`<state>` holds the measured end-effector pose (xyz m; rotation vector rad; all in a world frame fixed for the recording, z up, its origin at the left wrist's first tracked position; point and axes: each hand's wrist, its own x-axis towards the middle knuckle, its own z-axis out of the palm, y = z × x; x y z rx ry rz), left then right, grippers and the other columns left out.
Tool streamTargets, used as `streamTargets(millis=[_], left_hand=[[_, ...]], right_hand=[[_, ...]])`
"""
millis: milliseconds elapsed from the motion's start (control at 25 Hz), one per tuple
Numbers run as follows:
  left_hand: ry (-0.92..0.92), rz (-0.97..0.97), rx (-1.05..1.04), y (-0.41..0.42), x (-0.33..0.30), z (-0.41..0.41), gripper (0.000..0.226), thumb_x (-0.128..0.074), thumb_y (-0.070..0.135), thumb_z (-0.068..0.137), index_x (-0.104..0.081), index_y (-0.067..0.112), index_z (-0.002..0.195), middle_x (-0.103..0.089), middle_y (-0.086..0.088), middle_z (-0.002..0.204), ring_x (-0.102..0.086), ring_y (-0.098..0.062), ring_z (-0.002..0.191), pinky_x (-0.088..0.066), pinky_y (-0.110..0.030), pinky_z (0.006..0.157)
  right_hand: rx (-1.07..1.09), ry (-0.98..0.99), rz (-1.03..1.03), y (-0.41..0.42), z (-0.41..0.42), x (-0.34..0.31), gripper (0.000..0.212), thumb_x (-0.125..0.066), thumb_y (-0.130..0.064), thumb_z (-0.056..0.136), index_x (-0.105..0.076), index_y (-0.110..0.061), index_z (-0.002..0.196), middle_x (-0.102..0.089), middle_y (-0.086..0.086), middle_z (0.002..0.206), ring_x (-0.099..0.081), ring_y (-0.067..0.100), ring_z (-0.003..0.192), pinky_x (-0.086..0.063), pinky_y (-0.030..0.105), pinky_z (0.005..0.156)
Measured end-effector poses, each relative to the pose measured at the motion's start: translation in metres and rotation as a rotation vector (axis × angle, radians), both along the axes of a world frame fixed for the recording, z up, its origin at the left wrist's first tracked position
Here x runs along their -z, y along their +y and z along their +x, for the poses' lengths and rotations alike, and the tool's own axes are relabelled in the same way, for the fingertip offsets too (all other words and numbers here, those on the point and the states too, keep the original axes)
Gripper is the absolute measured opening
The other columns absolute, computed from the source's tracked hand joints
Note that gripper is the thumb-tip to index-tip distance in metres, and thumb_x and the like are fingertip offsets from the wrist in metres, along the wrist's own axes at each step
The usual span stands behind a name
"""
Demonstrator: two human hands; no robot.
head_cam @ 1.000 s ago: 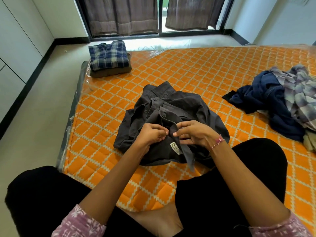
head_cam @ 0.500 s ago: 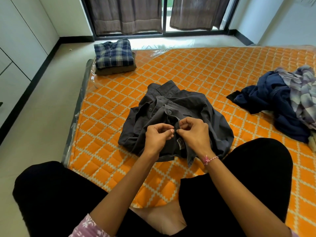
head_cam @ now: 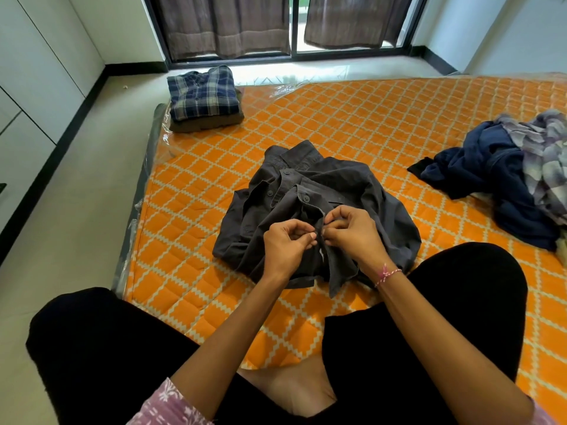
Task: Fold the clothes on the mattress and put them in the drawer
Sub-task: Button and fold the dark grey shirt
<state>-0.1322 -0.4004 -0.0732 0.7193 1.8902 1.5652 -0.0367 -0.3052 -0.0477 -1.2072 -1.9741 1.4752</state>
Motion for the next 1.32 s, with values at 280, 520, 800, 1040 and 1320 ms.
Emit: streamTargets(millis=[280,520,800,1040,1320], left_hand=[[0.096,-0.090,-0.063,0.006,0.003,0.001,0.012,-0.069,0.001,0.082,-0.072,0.011,0.086,-0.070,-0.001,0.081,-0.068,-0.011,0.080,-0.057,-0.027,0.078],[0.082,-0.124,-0.043,0.007,0.001,0.009,0.009,-0.066,0.014,0.086,-0.073,0.013,0.091,-0.069,0.003,0.080,-0.067,-0.007,0.077,-0.057,-0.022,0.074],[-0.006,-0.100,-0.181,0.015,0.005,0.011,0.007,-0.070,0.008,0.083,-0.069,0.015,0.081,-0.068,0.000,0.076,-0.066,-0.013,0.075,-0.058,-0.033,0.077],[-0.046,-0.077,-0.231,0.017,0.005,0.012,0.009,-0.069,0.005,0.083,-0.069,0.013,0.082,-0.067,0.002,0.074,-0.066,-0.011,0.073,-0.056,-0.026,0.073],[0.216,-0.083,-0.106,0.016,-0.015,-0.004,0.012,-0.071,0.004,0.079,-0.066,0.014,0.074,-0.066,0.003,0.070,-0.065,-0.010,0.069,-0.054,-0.023,0.070]], right_hand=[[-0.038,-0.155,0.437,-0.012,-0.004,0.006,0.020,-0.071,-0.004,0.073,-0.059,-0.019,0.079,-0.063,-0.009,0.067,-0.062,0.006,0.066,-0.054,0.026,0.064],[0.049,-0.119,0.568,-0.025,-0.003,0.018,0.018,-0.065,0.000,0.076,-0.054,-0.013,0.080,-0.060,-0.002,0.064,-0.057,0.014,0.057,-0.051,0.038,0.056],[0.099,-0.088,0.521,-0.034,-0.006,0.024,0.018,-0.068,-0.006,0.079,-0.053,-0.015,0.086,-0.064,-0.003,0.073,-0.061,0.013,0.065,-0.051,0.032,0.060],[0.057,-0.195,0.539,-0.030,-0.006,0.025,0.010,-0.066,-0.018,0.085,-0.073,-0.011,0.085,-0.070,0.004,0.083,-0.063,0.017,0.076,-0.053,0.033,0.071],[0.072,-0.285,0.695,-0.038,-0.011,0.005,0.020,-0.057,-0.020,0.088,-0.057,-0.009,0.071,-0.058,0.005,0.073,-0.047,0.020,0.064,-0.029,0.028,0.054]])
